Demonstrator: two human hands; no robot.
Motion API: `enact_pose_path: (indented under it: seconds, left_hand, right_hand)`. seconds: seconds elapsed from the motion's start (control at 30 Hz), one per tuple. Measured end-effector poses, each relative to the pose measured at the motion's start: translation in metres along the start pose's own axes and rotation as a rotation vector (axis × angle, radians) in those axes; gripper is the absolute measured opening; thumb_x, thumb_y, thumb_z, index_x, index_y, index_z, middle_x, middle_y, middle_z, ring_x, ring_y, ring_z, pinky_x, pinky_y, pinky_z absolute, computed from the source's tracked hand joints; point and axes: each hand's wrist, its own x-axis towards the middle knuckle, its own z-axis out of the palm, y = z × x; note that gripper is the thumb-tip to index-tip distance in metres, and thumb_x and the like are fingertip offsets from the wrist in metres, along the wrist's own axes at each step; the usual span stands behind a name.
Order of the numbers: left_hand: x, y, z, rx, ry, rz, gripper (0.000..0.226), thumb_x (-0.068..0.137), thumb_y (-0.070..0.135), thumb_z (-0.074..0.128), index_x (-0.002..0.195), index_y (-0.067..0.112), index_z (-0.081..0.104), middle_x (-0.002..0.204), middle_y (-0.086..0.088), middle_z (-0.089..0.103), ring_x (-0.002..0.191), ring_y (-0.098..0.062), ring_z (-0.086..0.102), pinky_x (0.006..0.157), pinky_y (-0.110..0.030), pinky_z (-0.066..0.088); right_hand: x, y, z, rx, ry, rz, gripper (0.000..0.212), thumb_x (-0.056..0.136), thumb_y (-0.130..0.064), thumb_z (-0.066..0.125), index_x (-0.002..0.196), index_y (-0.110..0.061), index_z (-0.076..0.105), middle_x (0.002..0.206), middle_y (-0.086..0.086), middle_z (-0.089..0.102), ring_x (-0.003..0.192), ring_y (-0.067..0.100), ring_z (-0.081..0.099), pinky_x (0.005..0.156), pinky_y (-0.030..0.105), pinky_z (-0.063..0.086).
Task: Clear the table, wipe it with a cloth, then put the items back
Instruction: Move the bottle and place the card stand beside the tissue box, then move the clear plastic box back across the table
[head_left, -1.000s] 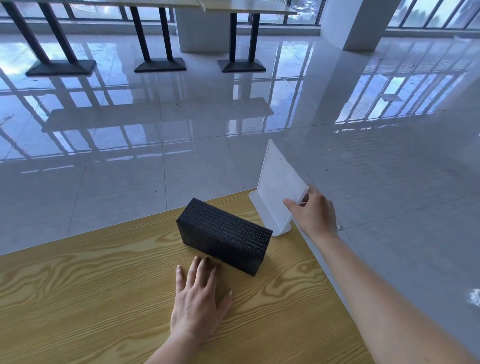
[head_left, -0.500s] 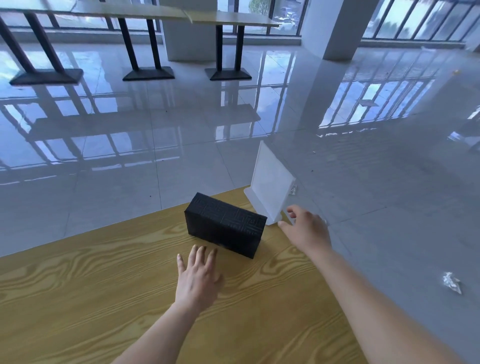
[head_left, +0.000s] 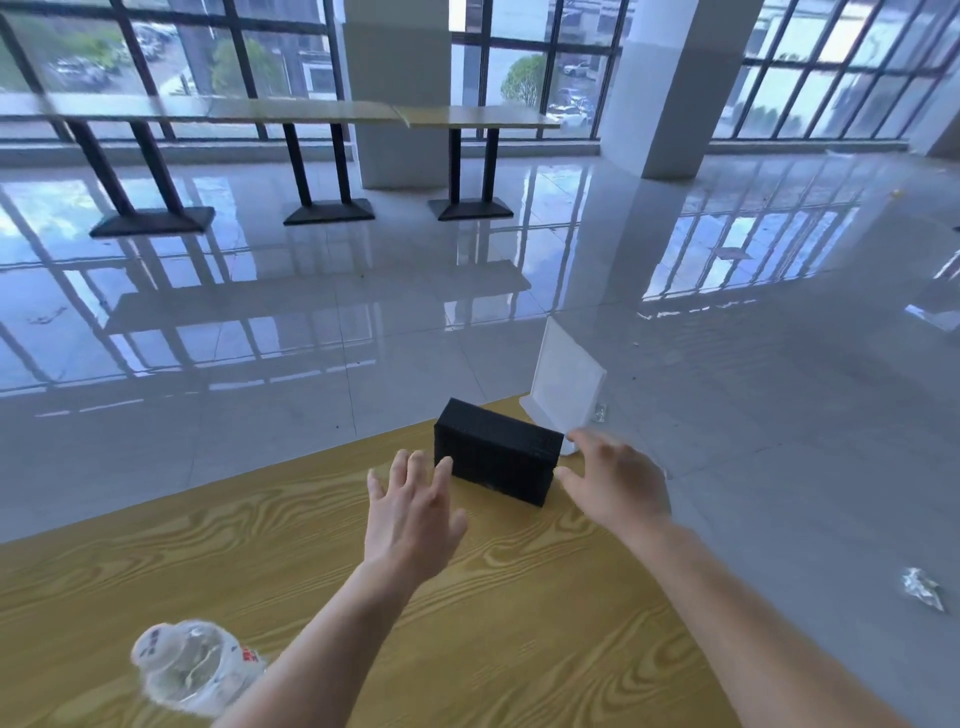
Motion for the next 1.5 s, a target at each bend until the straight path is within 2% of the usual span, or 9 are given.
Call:
enact_pose_path:
  seconds: [0.33,0.5,0.67,0.8,0.9,1.13,1.33,1.5]
  left_hand:
    - [-0.073,-0.021,-0.065,0.117,0.112,-0.143,0.066,0.093,0.051,0.044,0.149,0.022,0.024,0.155,-0.013,0.023,0.148,-0.033,0.010,0.117,-0.062,0.011]
    - [-0.115,-0.048,-0.086,0.137,0.157,-0.258,0.066,0.091,0.052,0.047,0.147,0.022,0.028,0.154,-0.012,0.025,0.148,-0.033,0.009,0.116,-0.062,0.012]
    - [-0.157,-0.081,-0.109,0.148,0.201,-0.355,0.068,0.091,0.053,0.046,0.149,0.023,0.026,0.155,-0.011,0.024,0.148,-0.033,0.007,0.117,-0.062,0.010]
    - [-0.196,-0.118,-0.125,0.144,0.238,-0.427,0.066,0.092,0.051,0.047,0.149,0.023,0.027,0.155,-0.012,0.024,0.148,-0.032,0.008,0.117,-0.063,0.010]
    - [-0.228,-0.154,-0.136,0.150,0.253,-0.470,0.066,0.092,0.053,0.045,0.149,0.024,0.026,0.155,-0.011,0.023,0.148,-0.032,0.008,0.117,-0.062,0.009]
    - [-0.313,-0.243,-0.159,0.193,0.237,-0.534,0.068,0.092,0.054,0.044,0.150,0.024,0.023,0.156,-0.011,0.021,0.149,-0.033,0.007,0.117,-0.062,0.010]
    - [-0.383,-0.312,-0.169,0.204,0.212,-0.620,0.067,0.092,0.054,0.044,0.150,0.025,0.024,0.156,-0.010,0.021,0.149,-0.032,0.008,0.116,-0.062,0.010]
    - [-0.418,-0.355,-0.173,0.200,0.240,-0.722,0.067,0.088,0.052,0.053,0.145,0.023,0.036,0.152,-0.012,0.033,0.146,-0.033,0.019,0.113,-0.065,0.018]
  right_hand:
    - [-0.037,-0.070,-0.020,0.056,0.003,-0.297,0.042,0.090,-0.045,0.061,0.125,-0.023,0.055,0.117,-0.001,0.064,0.107,0.023,0.058,0.079,0.037,0.053]
    - [-0.056,-0.111,-0.018,0.087,-0.008,-0.416,0.046,0.091,-0.044,0.061,0.131,-0.022,0.053,0.113,-0.003,0.064,0.104,0.021,0.058,0.075,0.034,0.051]
    - [-0.074,-0.159,-0.018,0.098,-0.018,-0.530,0.050,0.091,-0.044,0.062,0.135,-0.022,0.052,0.117,-0.001,0.067,0.109,0.022,0.060,0.081,0.034,0.052]
    - [-0.090,-0.210,-0.018,0.100,-0.004,-0.621,0.050,0.091,-0.044,0.062,0.135,-0.023,0.052,0.118,0.000,0.068,0.106,0.023,0.064,0.078,0.035,0.052]
    - [-0.108,-0.258,-0.014,0.104,-0.006,-0.669,0.050,0.090,-0.045,0.063,0.134,-0.024,0.053,0.122,0.002,0.068,0.108,0.026,0.064,0.084,0.038,0.054]
    - [-0.162,-0.372,0.007,0.119,-0.050,-0.714,0.048,0.088,-0.044,0.064,0.131,-0.024,0.056,0.121,0.006,0.068,0.108,0.030,0.064,0.084,0.037,0.052]
    - [-0.212,-0.453,0.034,0.160,-0.114,-0.768,0.052,0.088,-0.047,0.063,0.135,-0.027,0.053,0.129,0.000,0.063,0.119,0.024,0.057,0.090,0.037,0.051]
    - [-0.231,-0.511,0.052,0.146,-0.165,-0.868,0.048,0.090,-0.047,0.061,0.131,-0.024,0.054,0.124,0.000,0.064,0.114,0.024,0.058,0.082,0.038,0.051]
